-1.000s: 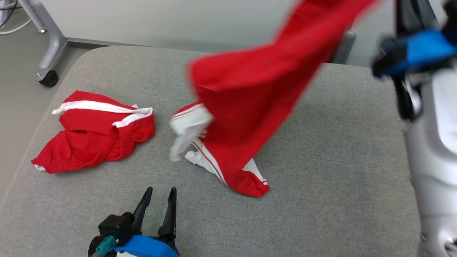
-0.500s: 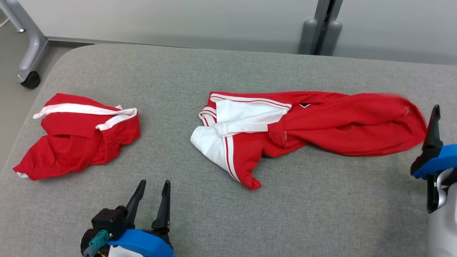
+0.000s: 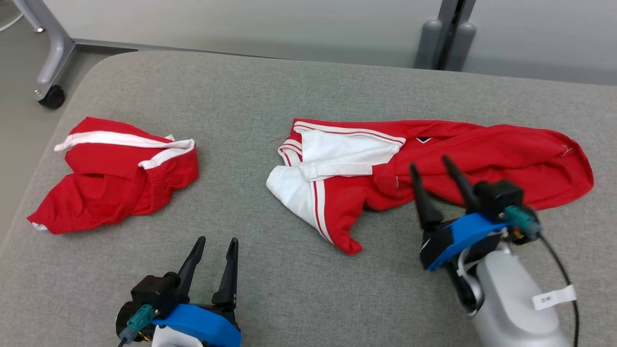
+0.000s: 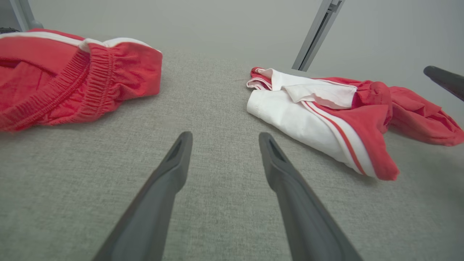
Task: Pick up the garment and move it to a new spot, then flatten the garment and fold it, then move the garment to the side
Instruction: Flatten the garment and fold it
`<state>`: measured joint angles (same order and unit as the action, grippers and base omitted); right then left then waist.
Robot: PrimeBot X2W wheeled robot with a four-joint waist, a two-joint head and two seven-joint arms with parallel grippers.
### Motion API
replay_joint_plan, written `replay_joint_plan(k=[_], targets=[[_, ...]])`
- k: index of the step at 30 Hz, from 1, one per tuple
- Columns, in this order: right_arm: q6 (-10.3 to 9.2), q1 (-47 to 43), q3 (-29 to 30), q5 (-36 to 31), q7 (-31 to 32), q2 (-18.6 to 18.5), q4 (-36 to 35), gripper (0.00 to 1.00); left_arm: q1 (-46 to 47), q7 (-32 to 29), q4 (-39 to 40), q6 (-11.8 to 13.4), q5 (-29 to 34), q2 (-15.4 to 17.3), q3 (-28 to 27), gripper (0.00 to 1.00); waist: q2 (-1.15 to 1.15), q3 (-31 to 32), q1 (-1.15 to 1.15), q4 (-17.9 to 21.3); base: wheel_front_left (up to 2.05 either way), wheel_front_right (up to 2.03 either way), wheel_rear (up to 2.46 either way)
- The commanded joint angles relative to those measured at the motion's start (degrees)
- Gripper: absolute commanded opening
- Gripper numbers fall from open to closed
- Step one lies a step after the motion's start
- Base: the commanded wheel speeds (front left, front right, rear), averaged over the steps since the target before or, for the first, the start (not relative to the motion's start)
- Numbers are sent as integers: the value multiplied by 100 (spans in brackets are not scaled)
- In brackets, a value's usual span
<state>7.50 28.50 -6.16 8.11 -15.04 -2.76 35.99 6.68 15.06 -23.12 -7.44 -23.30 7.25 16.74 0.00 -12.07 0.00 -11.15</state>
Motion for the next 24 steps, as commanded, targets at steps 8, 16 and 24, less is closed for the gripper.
replay_joint_plan(k=[8,16,24], targets=[[-1,-51,-996,498,-20,-26,471,100,127,17,2,-9,-53,29,-40,100,0,-136,0,-175,0,0,0],[-1,80,-1122,552,-20,-25,584,95,173,17,-4,-9,-73,10,-25,100,0,-212,0,-226,0,0,0],[-1,221,-1074,635,-21,-24,804,16,206,17,-33,-8,-92,39,4,100,0,-249,0,-262,0,0,0]])
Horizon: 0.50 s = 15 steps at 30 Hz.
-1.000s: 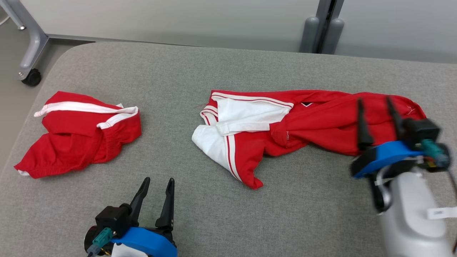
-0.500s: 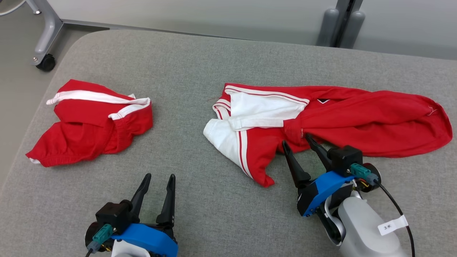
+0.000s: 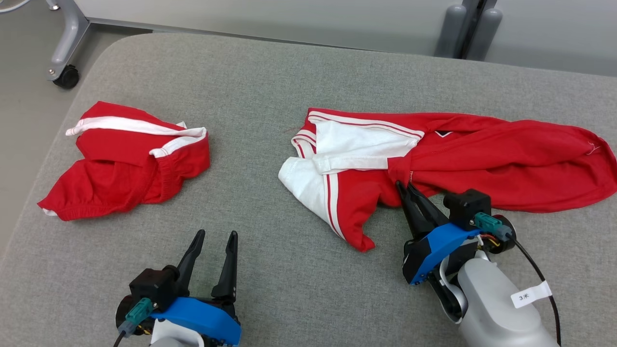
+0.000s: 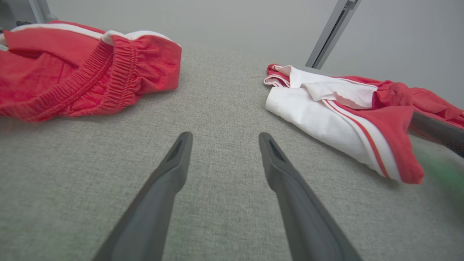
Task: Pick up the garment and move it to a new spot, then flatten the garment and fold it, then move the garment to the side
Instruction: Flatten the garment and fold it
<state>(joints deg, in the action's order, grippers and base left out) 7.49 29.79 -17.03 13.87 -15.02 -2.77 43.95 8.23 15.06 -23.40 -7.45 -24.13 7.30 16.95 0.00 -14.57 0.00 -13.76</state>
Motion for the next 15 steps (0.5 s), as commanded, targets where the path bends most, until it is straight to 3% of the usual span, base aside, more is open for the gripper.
replay_joint_plan(k=[1,8,15], targets=[[0,96,23,65,-22,-23,13,0,50,17,-12,-8,-12,34,-24,100,0,2,0,-1,0,0,0],[0,-40,145,97,-22,-24,-354,0,-106,17,-48,-8,29,51,-106,100,0,175,0,166,0,0,0],[0,-846,822,-158,-22,-51,-1329,0,-328,17,-54,-7,137,-12,-235,100,0,596,0,650,0,0,0]])
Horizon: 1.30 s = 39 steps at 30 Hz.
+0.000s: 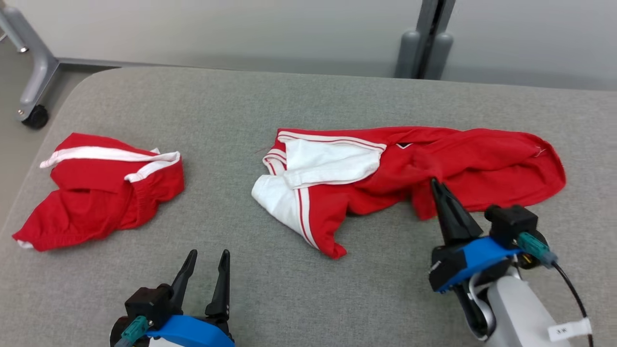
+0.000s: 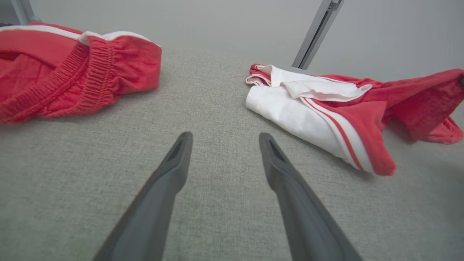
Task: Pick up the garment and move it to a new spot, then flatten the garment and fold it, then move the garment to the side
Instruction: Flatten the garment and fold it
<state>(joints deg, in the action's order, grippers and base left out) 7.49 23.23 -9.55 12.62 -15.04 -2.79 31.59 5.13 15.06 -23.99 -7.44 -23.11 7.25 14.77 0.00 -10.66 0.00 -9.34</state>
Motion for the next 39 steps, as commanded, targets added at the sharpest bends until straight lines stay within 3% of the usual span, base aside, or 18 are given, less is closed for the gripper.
replay_joint_plan(k=[1,11,17,18,19,26,29,34,39], targets=[[0,-351,184,-107,-20,-124,-270,0,-40,17,5,-9,57,-21,-26,100,0,263,0,278,0,0,0],[0,-1985,748,201,254,-1345,-1904,0,-257,17,4,-8,199,-168,-184,100,0,591,0,936,0,0,0],[0,-2620,1377,-6,566,-1460,-2386,0,-210,17,3,-9,211,-160,-188,100,0,535,0,1065,0,0,0],[0,-2678,1518,-115,650,-1389,-2384,40,-206,17,4,-9,215,-141,-188,100,0,518,0,1078,0,0,0],[0,-2704,1586,-197,655,-1282,-2444,100,-199,17,8,-9,218,-130,-174,100,0,503,0,1082,0,0,0],[0,-2479,2092,-1057,186,-455,-2692,100,-123,17,61,-9,168,-49,-142,100,0,369,0,1090,0,0,0],[0,-2401,2131,-1259,84,-283,-2662,100,-93,17,73,-9,154,-32,-129,100,0,324,0,1089,0,0,0],[0,-2166,1855,-1340,-7,-53,-2362,100,173,17,59,-9,105,3,-12,100,0,171,0,1074,0,0,0],[0,-1843,1261,-1103,-21,-12,-2024,100,709,17,-157,-9,-142,167,541,100,0,-36,0,1097,0,0,0]])
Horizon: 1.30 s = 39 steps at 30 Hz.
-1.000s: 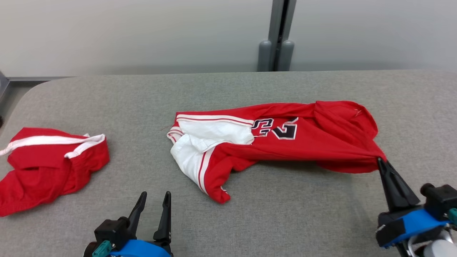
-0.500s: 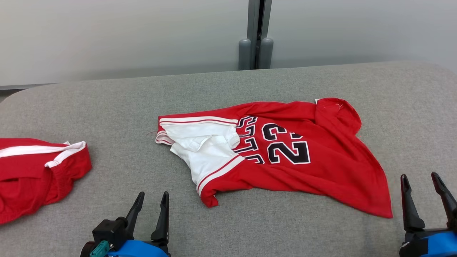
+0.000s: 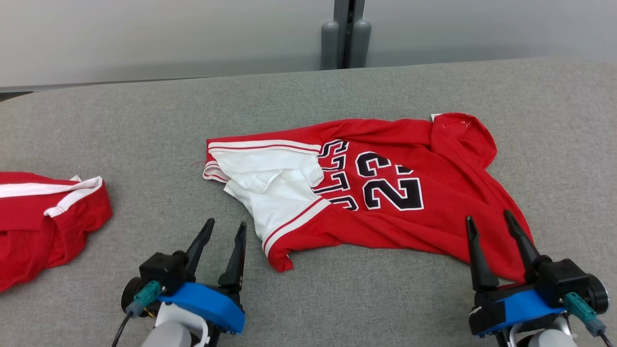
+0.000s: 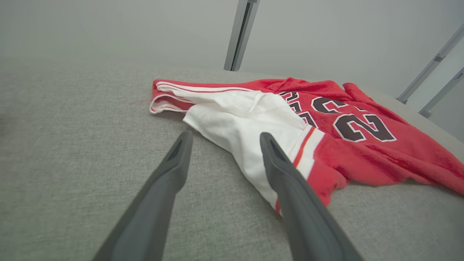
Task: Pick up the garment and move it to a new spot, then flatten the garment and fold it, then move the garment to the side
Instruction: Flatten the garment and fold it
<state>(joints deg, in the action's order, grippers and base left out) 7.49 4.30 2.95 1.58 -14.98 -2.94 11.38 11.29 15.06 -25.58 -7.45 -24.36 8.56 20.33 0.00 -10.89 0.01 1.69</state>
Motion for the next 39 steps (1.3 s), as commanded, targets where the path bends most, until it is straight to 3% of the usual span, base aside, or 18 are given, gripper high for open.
replay_joint_plan(k=[1,11,24,25,26,27,30,34,39], targets=[[0,84,-87,34,-26,1,41,100,204,17,-79,-7,-102,54,33,100,0,-44,-1,-1,0,0,0],[0,274,-459,195,-29,1,234,100,1259,17,-854,-7,-1005,344,1081,100,0,-242,-1,100,0,0,0],[0,404,-628,298,-30,2,321,100,1948,-5,-1646,-7,-2178,428,2155,100,0,-409,-1,219,0,0,0],[0,408,-640,296,-30,2,324,100,1980,0,-1682,-7,-2208,440,2223,65,0,-417,-1,222,0,0,0],[0,410,-650,297,-30,2,328,100,2003,4,-1718,-7,-2242,448,2271,24,0,-421,-1,224,0,0,0],[0,420,-653,302,-30,2,331,100,2024,5,-1738,-7,-2271,453,2320,0,0,-425,-1,224,0,0,0],[0,446,-644,323,-30,2,328,100,2133,18,-1655,-7,-2304,515,2369,0,0,-426,-1,205,0,0,0],[0,402,-568,362,-30,3,339,100,2058,18,-1134,-8,-2018,558,1854,0,0,-355,-1,101,0,0,0],[0,317,-531,453,-29,3,413,100,1871,19,7,-8,-1096,628,1154,0,0,-157,-1,-119,0,0,0]])
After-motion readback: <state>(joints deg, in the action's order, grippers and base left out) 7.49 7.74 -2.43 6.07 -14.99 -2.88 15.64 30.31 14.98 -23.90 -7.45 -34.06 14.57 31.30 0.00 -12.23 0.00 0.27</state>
